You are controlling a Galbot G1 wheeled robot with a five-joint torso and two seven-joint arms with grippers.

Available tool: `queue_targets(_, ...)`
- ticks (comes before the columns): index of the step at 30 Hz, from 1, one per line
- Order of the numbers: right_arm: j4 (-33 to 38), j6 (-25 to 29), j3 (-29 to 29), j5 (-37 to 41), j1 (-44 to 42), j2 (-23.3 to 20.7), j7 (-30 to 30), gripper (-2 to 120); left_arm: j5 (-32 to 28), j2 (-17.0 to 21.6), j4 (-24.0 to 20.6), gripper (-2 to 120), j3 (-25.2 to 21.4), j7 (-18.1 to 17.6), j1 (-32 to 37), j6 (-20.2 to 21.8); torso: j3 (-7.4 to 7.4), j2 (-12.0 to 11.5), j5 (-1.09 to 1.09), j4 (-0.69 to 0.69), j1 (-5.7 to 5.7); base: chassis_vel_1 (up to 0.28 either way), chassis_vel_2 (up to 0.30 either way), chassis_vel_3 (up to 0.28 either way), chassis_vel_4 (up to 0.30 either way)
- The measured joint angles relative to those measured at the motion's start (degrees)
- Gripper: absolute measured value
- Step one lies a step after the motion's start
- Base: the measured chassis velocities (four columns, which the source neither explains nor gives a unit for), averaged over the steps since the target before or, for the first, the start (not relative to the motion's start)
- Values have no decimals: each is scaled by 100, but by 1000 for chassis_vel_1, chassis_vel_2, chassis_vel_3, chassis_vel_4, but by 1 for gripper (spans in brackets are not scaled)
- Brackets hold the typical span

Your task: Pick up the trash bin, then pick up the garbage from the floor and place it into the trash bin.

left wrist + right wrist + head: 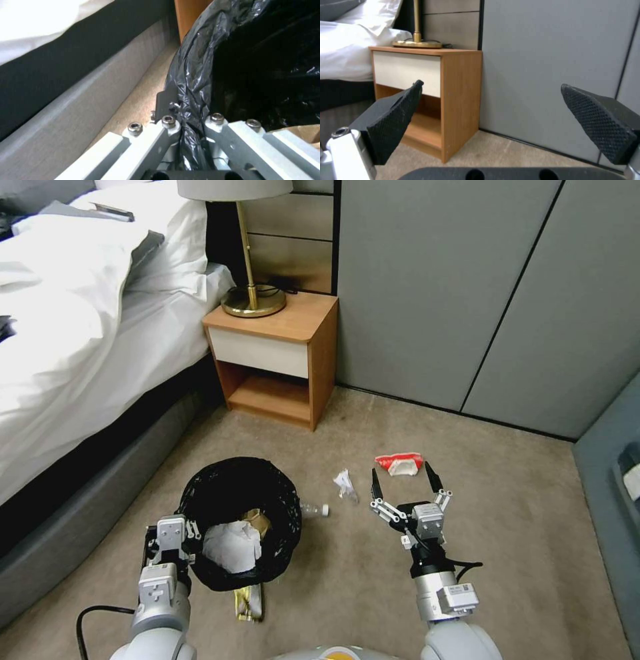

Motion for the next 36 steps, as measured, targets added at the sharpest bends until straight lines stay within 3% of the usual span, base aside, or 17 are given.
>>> queue_targets(10, -37, 167, 29, -142, 101, 42, -122, 100, -3, -9, 1, 1, -15, 0, 25, -18, 1, 0, 3, 0, 1, -157, 149, 151, -146)
queue_targets(20, -64, 253, 77, -165, 151, 36, -215, 100, -6, -5, 6, 1, -10, 0, 13, -19, 0, 0, 0, 0, 0, -5, 12, 15, -8)
queue_targets(31, -34, -171, 245, 28, 674, -92, -186, 100, -9, -16, 11, 1, -36, 1, 35, -25, 0, 0, 1, 0, 0, 0, 0, 0, 0)
queue_targets(36, -90, -673, 300, 430, 1068, -170, -111, 100, -6, -17, 9, 1, -31, 2, 36, -25, 0, 0, 1, 0, 0, 0, 0, 0, 0)
